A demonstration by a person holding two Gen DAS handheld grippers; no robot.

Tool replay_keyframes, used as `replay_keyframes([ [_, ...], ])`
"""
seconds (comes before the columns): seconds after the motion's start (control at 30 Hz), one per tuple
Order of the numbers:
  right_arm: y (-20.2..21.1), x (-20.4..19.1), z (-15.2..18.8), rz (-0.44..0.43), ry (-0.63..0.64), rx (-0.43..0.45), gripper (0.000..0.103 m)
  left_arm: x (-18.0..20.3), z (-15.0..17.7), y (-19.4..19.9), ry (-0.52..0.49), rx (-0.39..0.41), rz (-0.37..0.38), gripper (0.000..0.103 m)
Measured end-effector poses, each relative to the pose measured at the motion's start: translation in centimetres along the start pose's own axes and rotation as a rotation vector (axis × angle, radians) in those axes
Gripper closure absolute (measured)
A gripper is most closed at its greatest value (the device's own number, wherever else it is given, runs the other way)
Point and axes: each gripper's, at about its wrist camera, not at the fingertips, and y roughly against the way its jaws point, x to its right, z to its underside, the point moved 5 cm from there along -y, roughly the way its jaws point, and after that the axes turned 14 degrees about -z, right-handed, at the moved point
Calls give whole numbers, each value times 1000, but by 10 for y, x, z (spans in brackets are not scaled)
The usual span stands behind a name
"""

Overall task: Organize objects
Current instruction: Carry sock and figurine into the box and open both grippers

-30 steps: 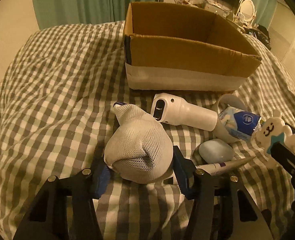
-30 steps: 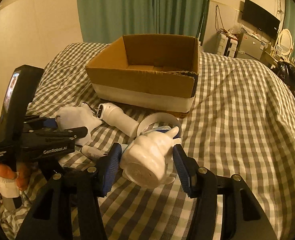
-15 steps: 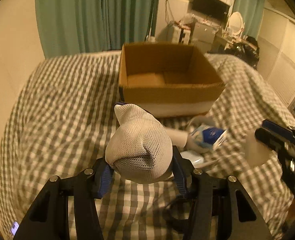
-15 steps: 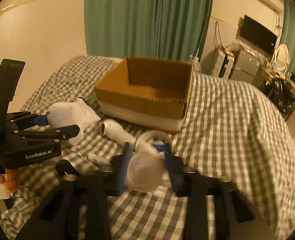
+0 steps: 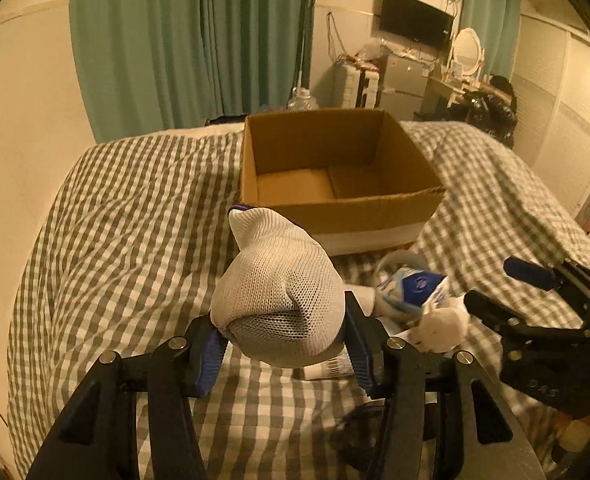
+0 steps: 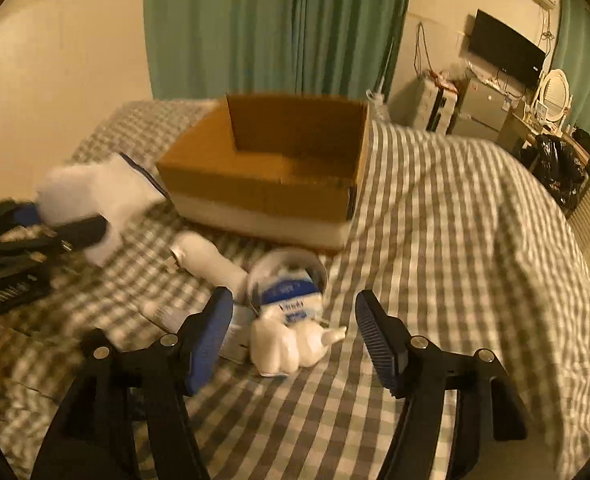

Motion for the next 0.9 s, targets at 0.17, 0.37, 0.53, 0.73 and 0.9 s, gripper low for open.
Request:
replay_keyframes([
  [0.17, -48, 14, 23, -3, -39, -144, 36, 0, 8, -19, -9, -16, -18, 49],
  [0.37, -77, 22, 35, -35, -77, -220, 41, 5, 14, -34, -10, -48, 15, 49],
  [0.53, -73, 18, 36, -27, -59, -195, 41, -1, 16, -34, 14, -62, 28, 49],
  [0.73, -37, 6, 19, -21, -18, -100, 41, -7, -1, -11, 31, -25, 57, 49],
  [0.9, 1, -5, -28, -30, 42, -8, 41, -11, -35, 6, 46, 5, 108, 49],
])
